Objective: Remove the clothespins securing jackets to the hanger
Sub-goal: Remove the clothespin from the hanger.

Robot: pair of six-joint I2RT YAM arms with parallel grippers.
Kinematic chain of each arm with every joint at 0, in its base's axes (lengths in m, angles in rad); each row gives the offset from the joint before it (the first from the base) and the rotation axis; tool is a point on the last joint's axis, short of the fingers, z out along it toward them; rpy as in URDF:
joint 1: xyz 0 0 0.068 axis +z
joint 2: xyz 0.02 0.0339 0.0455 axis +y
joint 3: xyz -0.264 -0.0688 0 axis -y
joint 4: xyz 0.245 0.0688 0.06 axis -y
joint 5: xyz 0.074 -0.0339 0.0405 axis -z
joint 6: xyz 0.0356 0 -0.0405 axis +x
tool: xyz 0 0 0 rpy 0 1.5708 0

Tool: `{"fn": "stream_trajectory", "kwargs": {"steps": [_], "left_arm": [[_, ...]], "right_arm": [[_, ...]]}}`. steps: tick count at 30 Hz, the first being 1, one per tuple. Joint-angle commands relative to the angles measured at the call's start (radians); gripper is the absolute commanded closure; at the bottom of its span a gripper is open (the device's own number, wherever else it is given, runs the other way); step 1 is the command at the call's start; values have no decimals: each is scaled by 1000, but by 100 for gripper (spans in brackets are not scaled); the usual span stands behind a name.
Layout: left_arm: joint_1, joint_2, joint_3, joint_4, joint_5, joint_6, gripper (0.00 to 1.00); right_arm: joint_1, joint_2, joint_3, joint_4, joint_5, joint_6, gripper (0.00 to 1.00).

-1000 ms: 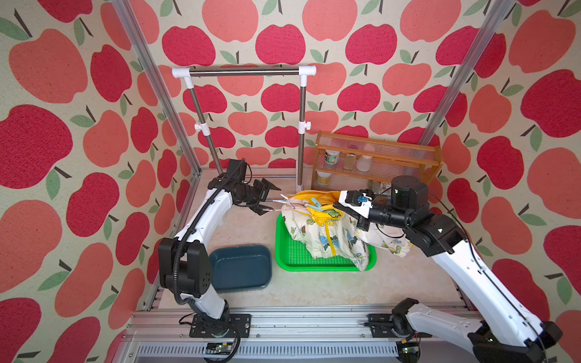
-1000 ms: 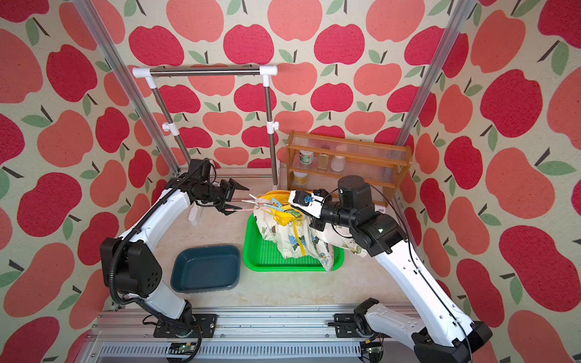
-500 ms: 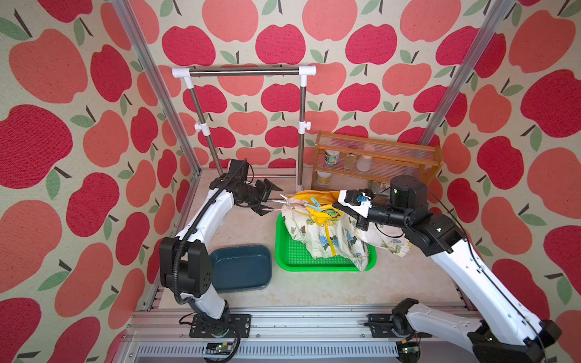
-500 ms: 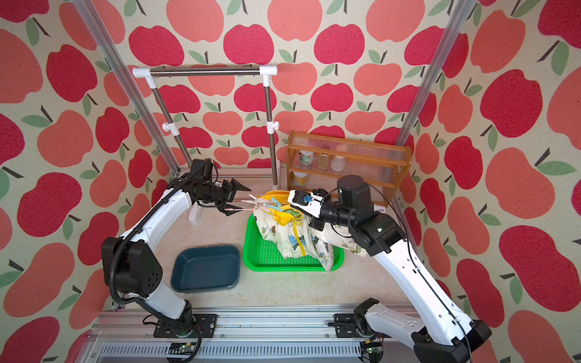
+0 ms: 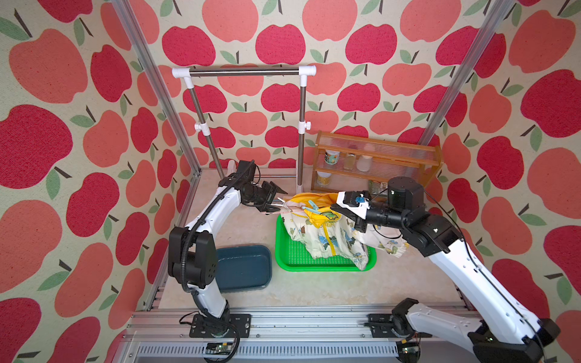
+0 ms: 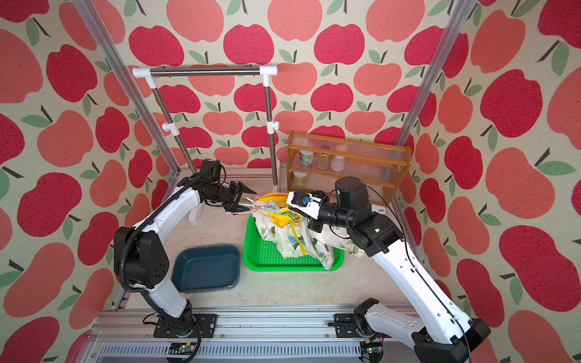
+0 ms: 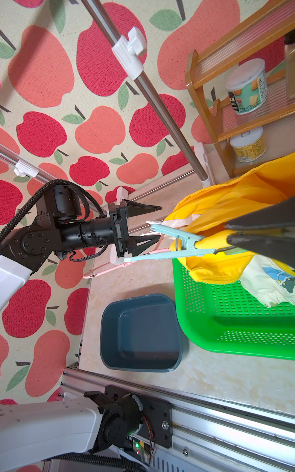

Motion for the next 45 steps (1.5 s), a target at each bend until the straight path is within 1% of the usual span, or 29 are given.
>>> {"fn": "stream_trajectory", "kwargs": {"steps": [1,5,10,20,24,31,36,41,43,44,45], "left_arm": [[-8,14,35,3,11,-22,34],[-8,12,59,-57,-21,15,40],[-22,27,135,-191,-124,112,43],[-26,47,131,-231,-134,143,46],[-28,47,137,-253,-149,155,52],[-24,37,130,-238,-169,152,59],[-23,34,133,-234,-167,146,69],[-27,44,135,-268,-177,176,79],[-28,40,131,-291,-201,194,86],[-29,38,128,-299,-211,199,92],[-31,34,122,-298,-218,201,94]], "right_arm": [[10,-14,-2,58,-24,22,100],[10,-17,-4,62,-18,20,100],[10,-20,-3,58,-14,21,100],[10,-22,3,50,-17,24,100],[9,-20,0,48,-16,29,100],[10,-18,2,47,-17,32,100],[11,-18,1,42,-12,33,100],[10,-19,-4,51,-5,37,100],[10,-22,-12,58,0,41,100],[10,-22,-15,61,3,43,100],[11,-23,-17,64,5,46,100]]}}
